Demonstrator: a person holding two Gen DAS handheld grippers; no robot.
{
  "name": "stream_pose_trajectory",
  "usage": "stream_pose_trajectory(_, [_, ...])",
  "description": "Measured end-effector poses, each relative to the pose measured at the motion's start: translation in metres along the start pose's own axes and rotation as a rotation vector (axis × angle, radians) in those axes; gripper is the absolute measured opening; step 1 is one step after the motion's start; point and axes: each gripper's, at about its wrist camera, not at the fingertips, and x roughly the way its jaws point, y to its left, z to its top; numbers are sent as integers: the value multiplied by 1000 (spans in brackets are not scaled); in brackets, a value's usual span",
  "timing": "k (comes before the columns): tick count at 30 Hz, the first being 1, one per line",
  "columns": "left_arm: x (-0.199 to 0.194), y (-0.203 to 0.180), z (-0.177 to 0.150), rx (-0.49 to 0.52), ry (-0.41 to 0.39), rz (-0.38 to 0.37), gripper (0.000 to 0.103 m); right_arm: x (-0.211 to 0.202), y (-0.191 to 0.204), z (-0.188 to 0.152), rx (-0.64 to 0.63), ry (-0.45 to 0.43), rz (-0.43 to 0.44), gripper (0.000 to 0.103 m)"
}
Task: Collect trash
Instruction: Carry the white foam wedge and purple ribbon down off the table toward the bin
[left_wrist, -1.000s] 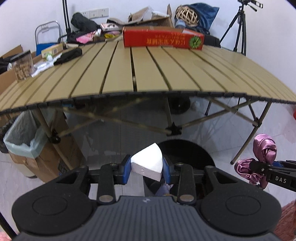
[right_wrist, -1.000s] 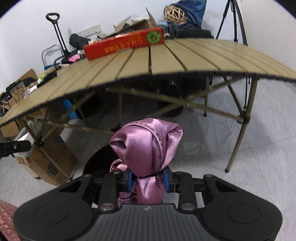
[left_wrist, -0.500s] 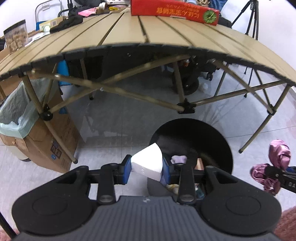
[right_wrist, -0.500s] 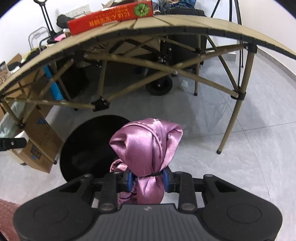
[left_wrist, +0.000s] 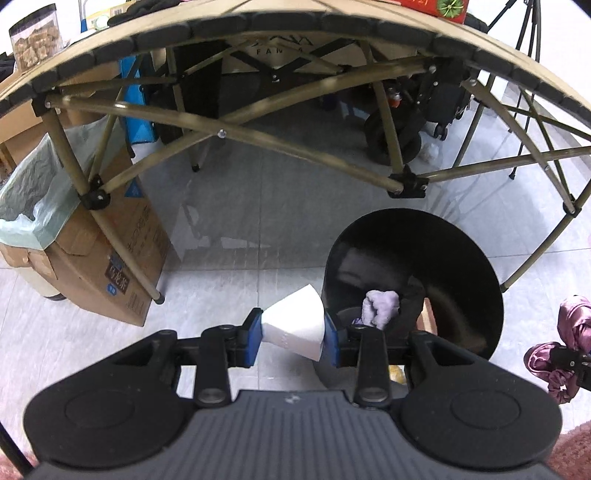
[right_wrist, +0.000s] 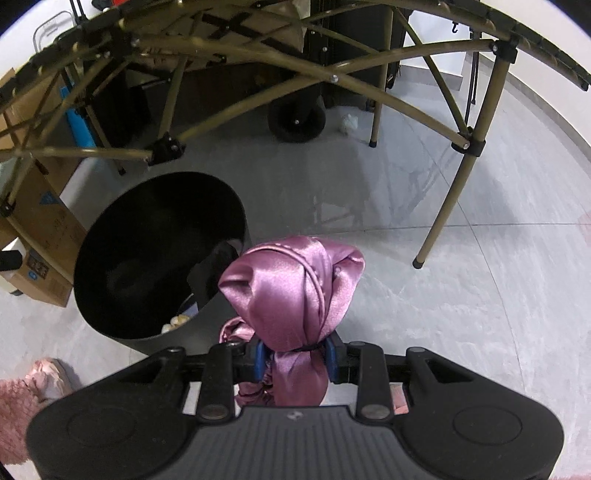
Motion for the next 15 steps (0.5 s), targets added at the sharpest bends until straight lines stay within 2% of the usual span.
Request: stream_pose_trajectory(15, [14,10,3,-31,40,51,35,-2,26,26,-49,-67,51,29])
